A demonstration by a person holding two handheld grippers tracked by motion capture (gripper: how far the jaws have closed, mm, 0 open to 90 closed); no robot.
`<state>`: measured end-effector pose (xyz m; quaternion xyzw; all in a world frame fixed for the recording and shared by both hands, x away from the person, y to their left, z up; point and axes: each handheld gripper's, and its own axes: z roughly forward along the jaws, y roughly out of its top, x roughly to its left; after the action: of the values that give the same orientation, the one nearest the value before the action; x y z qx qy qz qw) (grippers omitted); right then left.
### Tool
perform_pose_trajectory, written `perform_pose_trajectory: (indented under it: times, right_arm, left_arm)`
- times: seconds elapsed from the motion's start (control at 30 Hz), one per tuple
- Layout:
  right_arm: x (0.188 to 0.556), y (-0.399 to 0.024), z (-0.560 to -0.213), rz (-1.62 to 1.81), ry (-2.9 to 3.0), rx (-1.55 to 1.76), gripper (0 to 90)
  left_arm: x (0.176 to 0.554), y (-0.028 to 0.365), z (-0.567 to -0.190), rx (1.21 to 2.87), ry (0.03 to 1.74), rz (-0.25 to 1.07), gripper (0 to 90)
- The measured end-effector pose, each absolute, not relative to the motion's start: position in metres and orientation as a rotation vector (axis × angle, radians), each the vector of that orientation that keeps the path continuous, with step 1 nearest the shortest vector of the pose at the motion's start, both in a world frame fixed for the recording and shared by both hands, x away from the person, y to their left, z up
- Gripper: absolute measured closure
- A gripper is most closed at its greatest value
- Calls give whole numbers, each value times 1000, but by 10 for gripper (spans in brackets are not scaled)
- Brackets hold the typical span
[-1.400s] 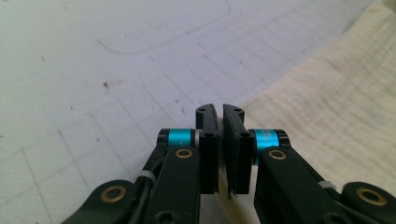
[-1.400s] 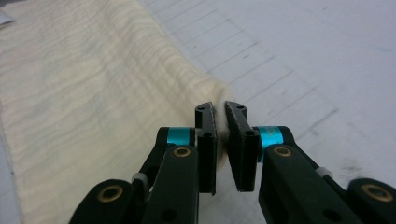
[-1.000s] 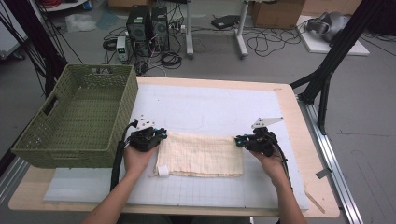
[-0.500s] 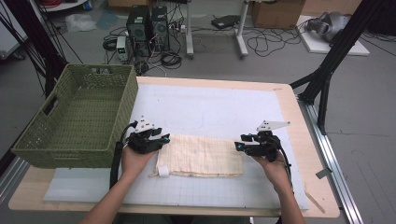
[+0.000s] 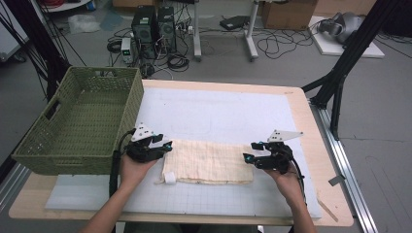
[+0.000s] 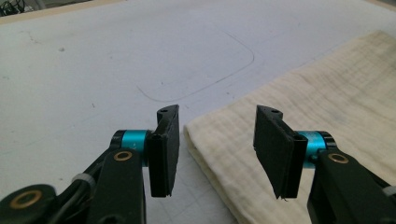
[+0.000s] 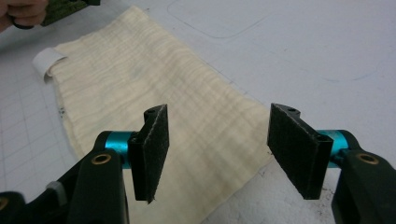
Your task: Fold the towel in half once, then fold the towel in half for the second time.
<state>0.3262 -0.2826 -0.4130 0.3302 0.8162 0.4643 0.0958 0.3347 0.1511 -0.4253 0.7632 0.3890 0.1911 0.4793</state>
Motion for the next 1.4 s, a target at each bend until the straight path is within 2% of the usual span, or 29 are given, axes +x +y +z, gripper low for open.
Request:
perform_pose_trajectory:
  times: [0.7, 1.13, 1.3, 1.4]
  right_arm:
    - [327, -275, -410, 1411, 2391, 949, 351]
    - [333, -274, -409, 1420, 2428, 952, 341]
    - [343, -272, -402, 1383, 2444, 957, 347]
    - [349, -271, -404, 1360, 2451, 967, 386]
  left_arm:
    - [335, 147, -423, 1860, 948, 448, 502]
    - [340, 141, -412, 1891, 911, 442, 540]
    - [347, 136, -403, 1883, 897, 468, 550]
    - [352, 133, -407, 1909, 918, 447, 576]
